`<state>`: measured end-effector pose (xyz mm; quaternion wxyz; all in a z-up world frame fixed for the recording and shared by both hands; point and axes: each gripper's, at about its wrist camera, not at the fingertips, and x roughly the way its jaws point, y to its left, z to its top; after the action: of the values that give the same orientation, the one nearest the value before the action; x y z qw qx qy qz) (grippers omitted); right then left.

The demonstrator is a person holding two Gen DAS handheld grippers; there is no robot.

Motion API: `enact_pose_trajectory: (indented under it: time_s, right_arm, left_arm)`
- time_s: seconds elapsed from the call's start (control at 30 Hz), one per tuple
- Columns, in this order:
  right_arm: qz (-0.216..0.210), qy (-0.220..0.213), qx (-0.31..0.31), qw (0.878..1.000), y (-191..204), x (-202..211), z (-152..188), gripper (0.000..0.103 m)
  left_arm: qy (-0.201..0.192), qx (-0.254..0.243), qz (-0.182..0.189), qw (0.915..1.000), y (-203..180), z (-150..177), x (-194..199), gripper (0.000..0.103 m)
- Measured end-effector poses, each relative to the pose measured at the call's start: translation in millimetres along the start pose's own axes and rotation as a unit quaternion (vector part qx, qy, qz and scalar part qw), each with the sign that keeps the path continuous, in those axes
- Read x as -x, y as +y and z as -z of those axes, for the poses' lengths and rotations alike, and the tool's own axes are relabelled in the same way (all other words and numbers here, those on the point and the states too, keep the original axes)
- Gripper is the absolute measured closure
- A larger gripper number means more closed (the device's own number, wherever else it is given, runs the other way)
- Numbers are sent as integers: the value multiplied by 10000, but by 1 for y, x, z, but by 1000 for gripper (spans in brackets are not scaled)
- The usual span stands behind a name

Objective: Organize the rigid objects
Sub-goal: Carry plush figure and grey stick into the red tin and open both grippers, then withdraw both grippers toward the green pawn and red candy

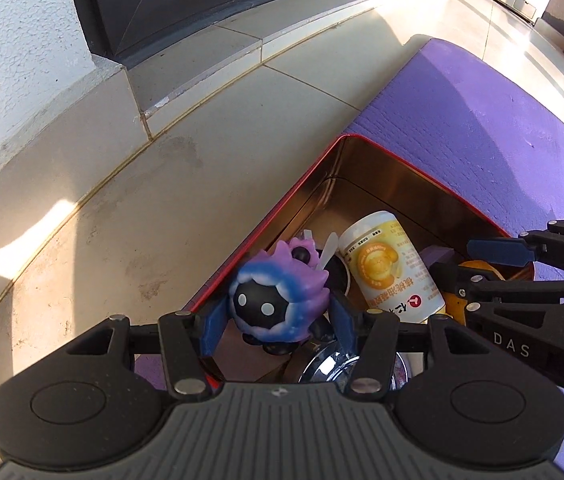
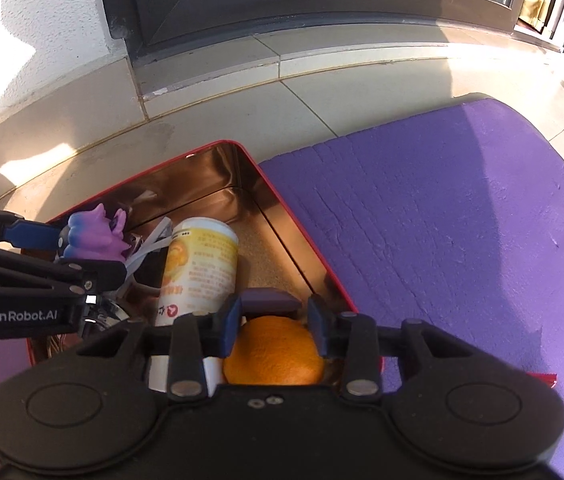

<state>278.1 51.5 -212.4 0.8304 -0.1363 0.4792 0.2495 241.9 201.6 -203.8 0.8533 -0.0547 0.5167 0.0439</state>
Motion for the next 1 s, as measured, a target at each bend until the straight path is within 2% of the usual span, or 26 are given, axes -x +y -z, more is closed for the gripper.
enact_pose_trajectory:
  time_s: [0.13, 0.33, 0.43, 0.5, 0.7, 1.0]
  right_arm:
    - [30, 35, -5, 10000, 0, -1, -1, 66]
    - [-60, 71, -216, 9997, -7, 6, 2, 58]
    - [-127, 14, -253, 9996, -7, 14, 5, 49]
    - [-213, -58, -270, 9994, -6, 22, 5, 44]
    - [-385, -241, -164, 9988, 1, 54, 7, 41]
    - [-542, -466, -386, 9967, -5, 113, 18, 33]
  left_arm:
    - [28, 45, -11, 10000, 0, -2, -3, 49]
    - [184, 115, 14, 9998, 2, -1, -9, 50]
    - [164, 147, 37, 9997, 2, 0, -4, 41]
    - [107, 148, 74, 9998, 1, 0, 2, 37]
    - [44, 6, 78, 10000, -6, 0, 25, 36]
    - [-259, -416, -14, 9988, -27, 7, 85, 35]
